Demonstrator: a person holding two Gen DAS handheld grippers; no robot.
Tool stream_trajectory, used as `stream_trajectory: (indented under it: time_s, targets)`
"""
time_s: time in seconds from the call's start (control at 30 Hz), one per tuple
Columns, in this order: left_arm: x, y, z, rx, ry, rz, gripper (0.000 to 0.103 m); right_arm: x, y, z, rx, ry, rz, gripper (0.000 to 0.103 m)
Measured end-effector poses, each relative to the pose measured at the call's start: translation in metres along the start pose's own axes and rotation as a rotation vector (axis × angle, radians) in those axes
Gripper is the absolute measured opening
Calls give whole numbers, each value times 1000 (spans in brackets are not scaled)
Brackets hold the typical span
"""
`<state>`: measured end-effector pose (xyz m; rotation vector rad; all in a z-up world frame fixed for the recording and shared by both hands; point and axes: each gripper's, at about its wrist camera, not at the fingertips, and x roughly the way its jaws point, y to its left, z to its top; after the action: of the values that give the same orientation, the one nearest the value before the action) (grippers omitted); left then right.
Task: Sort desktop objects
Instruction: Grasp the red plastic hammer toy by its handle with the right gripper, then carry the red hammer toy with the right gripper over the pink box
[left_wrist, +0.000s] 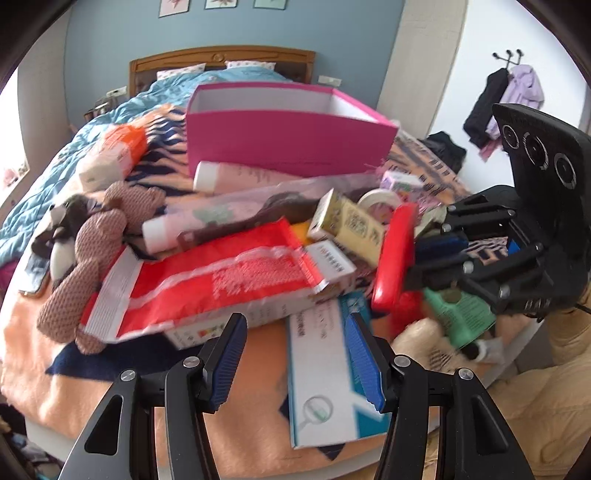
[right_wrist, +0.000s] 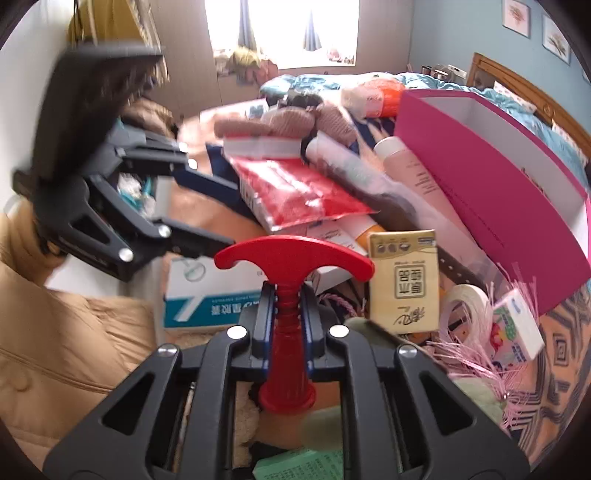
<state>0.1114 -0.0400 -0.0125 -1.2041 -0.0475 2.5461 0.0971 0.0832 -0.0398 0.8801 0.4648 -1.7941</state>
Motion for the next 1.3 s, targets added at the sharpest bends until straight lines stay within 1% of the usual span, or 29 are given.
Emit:
stream_trajectory:
  time_s: [0.2,0.3,0.5,0.6,0.7,0.9,0.97,1.0,1.17,1.3]
  targets:
    - [4,-21,17,41,-30,-70,57,-31,-22,0,143,-142,49,15]
    - [12,-35,28,78,-37,-99,57,-40,-31,0,197,-184,69,15]
    - [32,-47,44,85,-25,-158,57,-50,-42,6,256,-228,71,15]
    - [37,-50,53,77,-25,-165,57,-55,-45,10,273,-256,85,15]
    - [38,-49,62,70,-33,-167,54,-59,-49,14,289,-283,85,15]
    - [38,-45,71,54,-39,-198,43,-68,-61,18,320,-320,89,15]
    - [40,-45,75,50,-37,-211,35,-71,-64,19,328,-329,87,15]
    - [40,-45,76,49,-37,-213,34,-72,-65,20,329,-332,87,15]
    - [43,-46,84,37,-35,-216,34,-76,-74,24,346,-336,75,15]
    - [42,-48,92,45,-41,-219,34,-82,-80,28,349,-348,62,15]
